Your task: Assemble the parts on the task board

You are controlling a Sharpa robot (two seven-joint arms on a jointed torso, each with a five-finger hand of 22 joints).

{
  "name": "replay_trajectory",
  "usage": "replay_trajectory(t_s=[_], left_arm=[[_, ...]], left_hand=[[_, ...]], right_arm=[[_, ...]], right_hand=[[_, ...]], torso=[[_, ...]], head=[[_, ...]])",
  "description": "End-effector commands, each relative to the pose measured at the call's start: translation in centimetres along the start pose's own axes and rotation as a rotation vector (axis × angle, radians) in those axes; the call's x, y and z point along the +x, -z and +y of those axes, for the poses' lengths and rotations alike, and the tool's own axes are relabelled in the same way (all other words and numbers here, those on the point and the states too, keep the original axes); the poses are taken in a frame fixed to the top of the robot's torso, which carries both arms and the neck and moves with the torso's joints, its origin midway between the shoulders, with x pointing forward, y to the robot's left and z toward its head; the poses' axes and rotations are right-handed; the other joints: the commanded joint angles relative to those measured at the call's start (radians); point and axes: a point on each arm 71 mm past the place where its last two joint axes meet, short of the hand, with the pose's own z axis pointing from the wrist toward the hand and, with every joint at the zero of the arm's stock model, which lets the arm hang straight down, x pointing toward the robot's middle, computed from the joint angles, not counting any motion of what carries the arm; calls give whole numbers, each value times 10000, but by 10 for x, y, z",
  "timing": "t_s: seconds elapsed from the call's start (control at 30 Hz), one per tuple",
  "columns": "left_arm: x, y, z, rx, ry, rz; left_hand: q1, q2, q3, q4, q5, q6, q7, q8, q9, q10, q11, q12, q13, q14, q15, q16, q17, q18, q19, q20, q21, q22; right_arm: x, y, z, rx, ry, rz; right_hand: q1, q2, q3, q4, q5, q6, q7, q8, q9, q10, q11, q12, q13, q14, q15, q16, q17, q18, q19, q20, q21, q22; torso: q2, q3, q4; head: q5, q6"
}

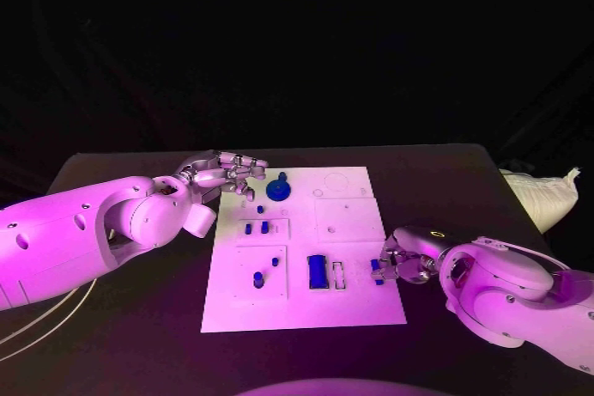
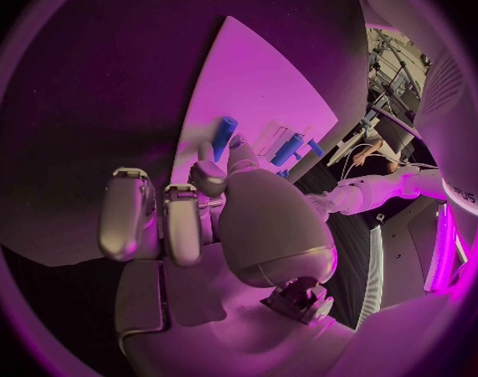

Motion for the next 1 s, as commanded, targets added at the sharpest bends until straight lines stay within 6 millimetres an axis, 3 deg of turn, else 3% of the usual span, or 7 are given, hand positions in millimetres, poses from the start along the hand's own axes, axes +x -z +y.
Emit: replay_trajectory(t_s=[0.03,0.2,0.5,0.7,0.87,1.0], left_arm=[[2,0,0,44,14,192],[2,0,0,40,14,196],[2,0,0,26,21,239],[2,0,0,29,24,261],[2,0,0,28,24,259],[2,0,0,26,23,256]], left_hand=[[-3,53,-14,-27,15,-73,23,56,1,-88,-1,37,12,-81,7,-47,-11,196,6,28,-56,-16],[-3,53,-14,-27,15,-73,23,56,1,-88,-1,37,12,-81,7,-47,-11,196,6,28,-56,-16],[-11,56,-23,-32,15,-80,25,65,1,-103,1,52,14,-93,11,-55,-29,195,7,30,-65,-23],[-14,56,-26,-34,15,-83,25,68,1,-108,2,56,15,-97,12,-58,-35,195,8,30,-68,-25],[-14,56,-26,-34,15,-83,25,68,1,-108,2,56,15,-97,12,-58,-35,195,8,30,-68,-25],[-14,56,-26,-34,15,-83,25,68,1,-108,2,56,15,-97,12,-58,-35,195,8,30,-68,-25]], right_arm=[[8,-3,1,32,1232,242],[14,-8,7,-80,1752,220],[24,-12,10,-120,2098,518],[27,-13,9,-35,2275,873],[28,-14,8,6,2195,984],[27,-14,7,39,1844,891]], right_hand=[[202,-101,41,-74,-105,-12,-1,-62,-21,-22,-12,-12,-25,717,-6,-58,876,-109,-33,-31,-53,-32],[618,12,225,-275,-389,-5,-5,-91,10,-45,-21,-21,-20,714,-14,-76,861,-109,-33,-38,-66,-36],[1566,347,975,-813,-1380,21,-51,-168,46,-103,-75,-95,-43,720,-63,-74,888,-116,-10,-88,-66,-1],[1705,320,1193,-935,-1387,22,-47,-210,43,-153,-73,-173,-96,724,-60,-63,913,-120,-8,-88,-68,7],[1809,336,1479,-1036,-1095,41,-50,-251,41,-166,-79,-203,-106,725,-64,-64,919,-122,-2,-91,-67,22],[1983,489,1939,-1171,-1010,56,-72,-280,49,-152,-105,-214,-100,726,-85,-65,923,-126,15,-108,-53,53]], torso=[[2,3,2],[4,0,3],[3,-1,2],[-4,-3,-3],[-5,-2,6],[-8,-6,12]], head=[[7,0],[8,-11],[13,-22],[-7,-46],[-17,-49],[-26,-56]])
